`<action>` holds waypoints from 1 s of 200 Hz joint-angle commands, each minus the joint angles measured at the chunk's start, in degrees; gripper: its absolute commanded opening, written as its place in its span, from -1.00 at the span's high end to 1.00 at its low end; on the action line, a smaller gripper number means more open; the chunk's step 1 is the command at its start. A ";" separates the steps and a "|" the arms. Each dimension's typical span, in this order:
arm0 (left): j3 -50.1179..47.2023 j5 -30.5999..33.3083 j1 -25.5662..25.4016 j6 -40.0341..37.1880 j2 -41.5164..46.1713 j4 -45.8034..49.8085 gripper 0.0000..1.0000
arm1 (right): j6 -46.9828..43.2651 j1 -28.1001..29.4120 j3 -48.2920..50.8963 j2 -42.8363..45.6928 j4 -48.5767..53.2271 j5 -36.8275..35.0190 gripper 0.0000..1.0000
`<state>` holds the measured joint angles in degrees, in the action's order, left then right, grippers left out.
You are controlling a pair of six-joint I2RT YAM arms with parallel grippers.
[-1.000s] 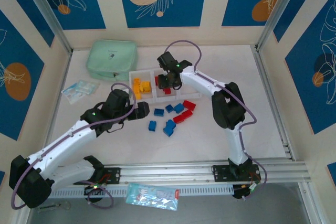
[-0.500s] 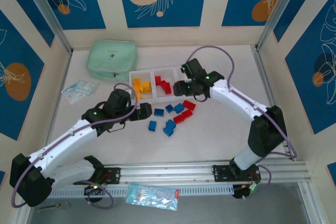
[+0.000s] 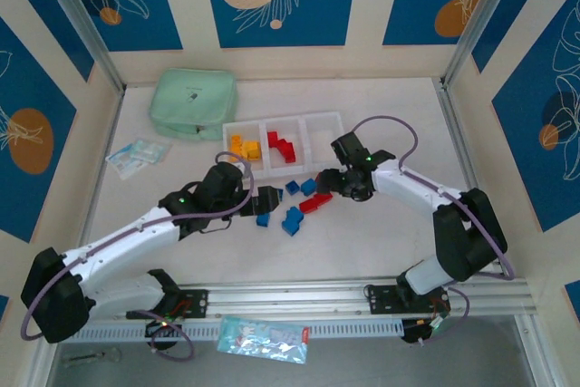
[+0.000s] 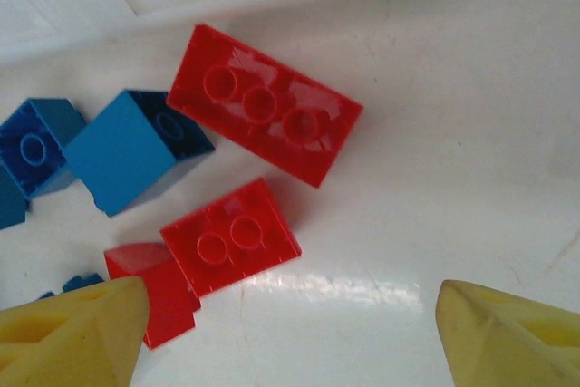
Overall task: Sort the legos into containers by color
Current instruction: Move the lego to the center of the table.
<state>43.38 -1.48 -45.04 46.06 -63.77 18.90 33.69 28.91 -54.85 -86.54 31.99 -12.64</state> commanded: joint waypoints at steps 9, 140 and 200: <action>-0.66 0.87 -0.91 1.55 -0.98 -2.89 -0.99 | 1.84 0.28 -1.40 -3.43 -3.94 -0.88 -0.73; -0.13 1.81 -0.94 1.05 -1.36 -1.03 -0.99 | 6.50 4.23 -1.45 -9.31 -3.23 -3.39 -0.66; -0.40 2.26 -1.00 1.05 -0.64 -0.33 -0.99 | 7.00 4.40 1.90 -5.70 0.05 -6.24 -0.41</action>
<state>43.31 -0.34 -45.56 46.68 -65.10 17.50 39.75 33.01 -54.87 -95.22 28.36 -16.43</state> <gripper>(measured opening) 0.993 0.728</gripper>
